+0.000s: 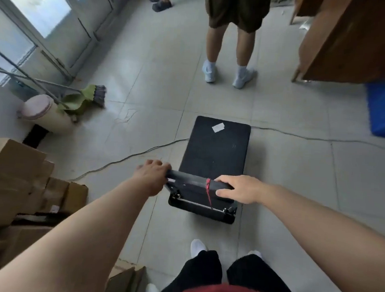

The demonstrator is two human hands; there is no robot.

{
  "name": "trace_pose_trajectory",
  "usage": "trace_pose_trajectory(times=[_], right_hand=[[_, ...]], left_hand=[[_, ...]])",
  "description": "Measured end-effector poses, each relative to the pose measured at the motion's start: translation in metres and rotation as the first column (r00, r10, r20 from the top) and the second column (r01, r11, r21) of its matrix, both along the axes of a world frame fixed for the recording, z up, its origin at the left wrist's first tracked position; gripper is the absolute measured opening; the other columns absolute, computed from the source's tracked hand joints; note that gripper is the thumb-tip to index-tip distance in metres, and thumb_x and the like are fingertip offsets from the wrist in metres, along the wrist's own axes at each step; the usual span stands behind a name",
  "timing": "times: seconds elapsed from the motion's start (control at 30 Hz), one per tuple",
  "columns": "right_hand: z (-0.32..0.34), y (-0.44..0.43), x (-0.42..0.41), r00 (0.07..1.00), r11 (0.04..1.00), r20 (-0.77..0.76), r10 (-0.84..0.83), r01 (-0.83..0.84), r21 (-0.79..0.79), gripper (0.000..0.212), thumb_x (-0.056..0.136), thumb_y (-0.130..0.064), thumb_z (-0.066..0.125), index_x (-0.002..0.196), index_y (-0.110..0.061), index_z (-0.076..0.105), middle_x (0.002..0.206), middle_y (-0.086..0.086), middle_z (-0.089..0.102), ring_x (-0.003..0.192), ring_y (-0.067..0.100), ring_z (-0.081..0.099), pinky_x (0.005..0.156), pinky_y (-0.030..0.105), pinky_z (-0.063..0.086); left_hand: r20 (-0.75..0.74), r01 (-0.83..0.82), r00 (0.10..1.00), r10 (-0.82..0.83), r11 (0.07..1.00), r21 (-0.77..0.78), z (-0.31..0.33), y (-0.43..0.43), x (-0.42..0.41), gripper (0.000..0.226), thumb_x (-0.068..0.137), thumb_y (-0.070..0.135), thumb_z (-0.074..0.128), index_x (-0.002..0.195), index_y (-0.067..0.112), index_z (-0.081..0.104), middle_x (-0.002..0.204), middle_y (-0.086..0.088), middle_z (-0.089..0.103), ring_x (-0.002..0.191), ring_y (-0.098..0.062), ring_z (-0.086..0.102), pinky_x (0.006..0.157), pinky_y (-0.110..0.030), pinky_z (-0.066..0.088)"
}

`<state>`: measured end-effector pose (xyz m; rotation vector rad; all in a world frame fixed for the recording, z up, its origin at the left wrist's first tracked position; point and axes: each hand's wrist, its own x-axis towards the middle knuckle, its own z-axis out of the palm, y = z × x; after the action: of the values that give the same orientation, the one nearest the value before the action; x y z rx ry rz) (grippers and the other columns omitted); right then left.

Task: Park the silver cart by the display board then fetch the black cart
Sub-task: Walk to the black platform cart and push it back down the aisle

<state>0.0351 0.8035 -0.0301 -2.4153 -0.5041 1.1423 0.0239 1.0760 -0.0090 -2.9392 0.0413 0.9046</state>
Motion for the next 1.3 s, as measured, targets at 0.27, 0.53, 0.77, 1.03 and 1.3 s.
trace_pose_trajectory(times=[0.27,0.53,0.77,1.03,1.3], right_hand=[[0.011,-0.105,-0.027,0.978,0.982,0.089,-0.187,0.188,-0.003,0.030,0.089,-0.048,0.049,0.117,-0.039,0.054,0.106,-0.010,0.065,0.097,0.016,0.056,0.076,0.028,0.035],[0.004,-0.166,-0.082,0.940,0.953,0.159,-0.303,0.301,0.033,0.035,0.091,-0.046,0.049,0.123,-0.034,0.053,0.109,-0.004,0.064,0.105,0.020,0.056,0.078,0.027,0.032],[0.002,-0.206,-0.118,0.846,0.882,0.260,-0.465,0.467,0.056,0.035,0.091,-0.040,0.051,0.121,-0.024,0.056,0.112,0.003,0.054,0.113,0.024,0.047,0.088,0.037,0.039],[0.008,-0.267,-0.143,0.779,0.799,0.230,-0.583,0.601,-0.012,0.041,0.093,-0.040,0.046,0.134,-0.036,0.045,0.123,0.002,0.053,0.120,0.025,0.044,0.094,0.036,0.037],[0.009,-0.295,-0.167,0.590,0.609,0.310,-0.745,0.792,-0.043,0.039,0.095,-0.037,0.042,0.134,-0.040,0.043,0.097,-0.003,0.043,0.109,0.025,0.047,0.087,0.035,0.036]], left_hand=[[-0.079,0.170,0.982,-0.172,0.985,-0.030,-0.004,-0.108,-0.021,0.027,0.095,0.017,0.049,0.117,0.023,0.035,0.116,-0.008,0.055,0.105,-0.031,0.053,0.085,-0.046,0.046],[-0.028,0.256,0.966,-0.257,0.966,-0.023,-0.005,-0.172,-0.042,0.030,0.095,0.010,0.046,0.120,0.022,0.036,0.115,-0.009,0.056,0.106,-0.030,0.051,0.090,-0.049,0.048],[-0.032,0.365,0.931,-0.364,0.931,0.015,-0.002,-0.231,-0.033,0.034,0.090,0.001,0.047,0.117,0.020,0.038,0.115,-0.010,0.055,0.105,-0.030,0.050,0.086,-0.045,0.047],[0.002,0.488,0.873,-0.488,0.873,-0.006,-0.007,-0.310,-0.022,0.038,0.090,0.003,0.050,0.121,0.023,0.038,0.116,-0.007,0.054,0.109,-0.030,0.049,0.089,-0.051,0.046],[0.037,0.674,0.739,-0.673,0.737,-0.049,-0.006,-0.384,0.013,0.040,0.087,-0.003,0.047,0.115,0.024,0.040,0.111,-0.006,0.052,0.107,-0.029,0.046,0.088,-0.053,0.042]])
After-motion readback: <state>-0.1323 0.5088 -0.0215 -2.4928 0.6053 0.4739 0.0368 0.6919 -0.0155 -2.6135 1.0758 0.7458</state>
